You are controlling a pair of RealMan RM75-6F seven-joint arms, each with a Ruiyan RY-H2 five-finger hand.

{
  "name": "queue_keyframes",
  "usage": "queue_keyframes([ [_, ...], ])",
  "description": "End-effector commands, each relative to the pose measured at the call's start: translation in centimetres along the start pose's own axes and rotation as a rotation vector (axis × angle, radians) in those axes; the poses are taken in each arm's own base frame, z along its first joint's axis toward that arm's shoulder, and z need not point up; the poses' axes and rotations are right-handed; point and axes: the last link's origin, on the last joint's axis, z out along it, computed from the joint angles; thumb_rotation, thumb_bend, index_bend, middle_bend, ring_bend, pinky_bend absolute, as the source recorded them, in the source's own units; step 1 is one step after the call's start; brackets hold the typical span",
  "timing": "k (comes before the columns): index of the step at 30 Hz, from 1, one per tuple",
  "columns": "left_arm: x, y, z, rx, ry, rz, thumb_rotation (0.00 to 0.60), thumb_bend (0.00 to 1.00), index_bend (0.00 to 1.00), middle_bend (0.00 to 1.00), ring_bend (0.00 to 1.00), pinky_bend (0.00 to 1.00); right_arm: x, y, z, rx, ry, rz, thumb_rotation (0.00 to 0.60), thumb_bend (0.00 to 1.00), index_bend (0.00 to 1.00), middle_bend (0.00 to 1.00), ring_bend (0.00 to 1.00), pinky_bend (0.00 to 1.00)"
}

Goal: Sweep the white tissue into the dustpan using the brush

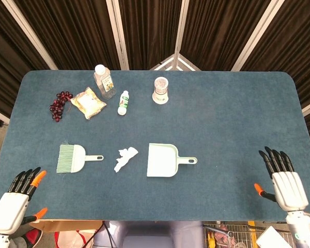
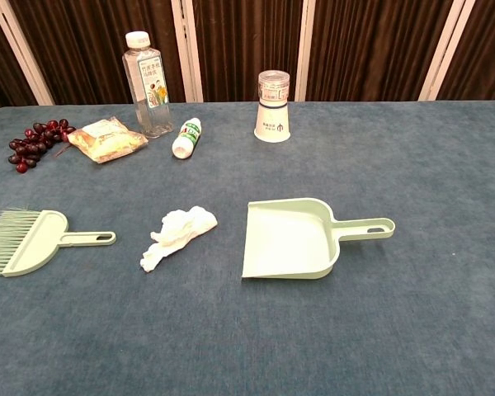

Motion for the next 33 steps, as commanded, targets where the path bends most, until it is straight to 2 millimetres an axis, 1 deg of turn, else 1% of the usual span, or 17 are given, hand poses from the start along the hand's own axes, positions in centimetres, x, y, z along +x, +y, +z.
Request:
queue_keyframes([
  [1, -0.1, 0.1, 0.0, -0.002, -0.003, 0.004, 0.600, 0.00, 0.00, 0.00, 0.00, 0.04, 0.2, -2.2, 3.4, 0.013, -0.003, -0.009, 0.600, 0.25, 0.00, 0.47, 0.49, 0.52],
  [2, -0.1, 0.1, 0.0, -0.004, -0.005, 0.007, 0.600, 0.00, 0.00, 0.00, 0.00, 0.04, -0.1, -3.7, 5.3, 0.032, -0.011, -0.010, 0.600, 0.25, 0.01, 0.52, 0.54, 0.58],
  [3, -0.1, 0.1, 0.1, -0.004, -0.005, 0.010, 0.600, 0.00, 0.00, 0.00, 0.00, 0.04, -0.3, -4.4, 6.3, 0.027, -0.019, -0.015, 0.600, 0.25, 0.04, 0.60, 0.62, 0.65],
  [4, -0.1, 0.1, 0.1, -0.004, -0.004, 0.011, 0.600, 0.00, 0.00, 0.00, 0.00, 0.04, -0.5, -4.9, 6.9, 0.020, -0.025, -0.021, 0.600, 0.25, 0.08, 0.67, 0.68, 0.71],
  [6, -0.1, 0.1, 0.1, -0.004, -0.004, 0.010, 0.600, 0.00, 0.00, 0.00, 0.00, 0.04, -0.7, -5.9, 7.7, 0.018, -0.035, -0.030, 0.600, 0.25, 0.17, 0.76, 0.77, 0.78],
  [7, -0.1, 0.1, 0.1, -0.004, -0.004, 0.010, 0.600, 0.00, 0.00, 0.00, 0.00, 0.04, -0.9, -6.4, 8.0, 0.020, -0.042, -0.035, 0.600, 0.25, 0.21, 0.80, 0.81, 0.81],
  [10, -0.1, 0.1, 0.1, -0.006, -0.004, 0.010, 0.600, 0.00, 0.00, 0.00, 0.00, 0.04, -1.4, -7.7, 8.9, 0.024, -0.064, -0.053, 0.600, 0.25, 0.27, 0.86, 0.86, 0.85],
  [14, -0.2, 0.1, 0.0, -0.008, -0.005, 0.009, 0.600, 0.00, 0.00, 0.00, 0.00, 0.04, -2.2, -9.2, 9.8, 0.023, -0.095, -0.071, 0.600, 0.26, 0.31, 0.88, 0.87, 0.86],
  [18, -0.1, 0.1, 0.1, -0.012, -0.006, 0.010, 0.600, 0.00, 0.00, 0.00, 0.00, 0.04, -3.8, -10.9, 10.6, 0.018, -0.136, -0.083, 0.600, 0.26, 0.34, 0.88, 0.87, 0.86],
  [20, -0.1, 0.1, 0.1, -0.013, -0.004, 0.012, 0.600, 0.00, 0.00, 0.00, 0.00, 0.04, -4.5, -11.7, 10.7, 0.021, -0.155, -0.085, 0.600, 0.26, 0.34, 0.88, 0.87, 0.86],
  [23, -0.2, 0.1, 0.2, -0.012, -0.007, 0.008, 0.600, 0.00, 0.00, 0.00, 0.00, 0.04, -5.7, -12.9, 10.8, 0.019, -0.183, -0.086, 0.600, 0.26, 0.37, 0.88, 0.87, 0.86],
  [27, -0.2, 0.0, 0.2, -0.012, -0.010, 0.007, 0.600, 0.00, 0.00, 0.00, 0.00, 0.04, -7.1, -13.8, 10.6, 0.013, -0.211, -0.084, 0.600, 0.27, 0.40, 0.88, 0.87, 0.86],
  [33, -0.3, 0.1, 0.3, -0.014, -0.012, 0.006, 0.600, 0.00, 0.00, 0.00, 0.00, 0.04, -8.6, -15.0, 10.8, 0.016, -0.232, -0.077, 0.600, 0.28, 0.41, 0.88, 0.88, 0.86],
])
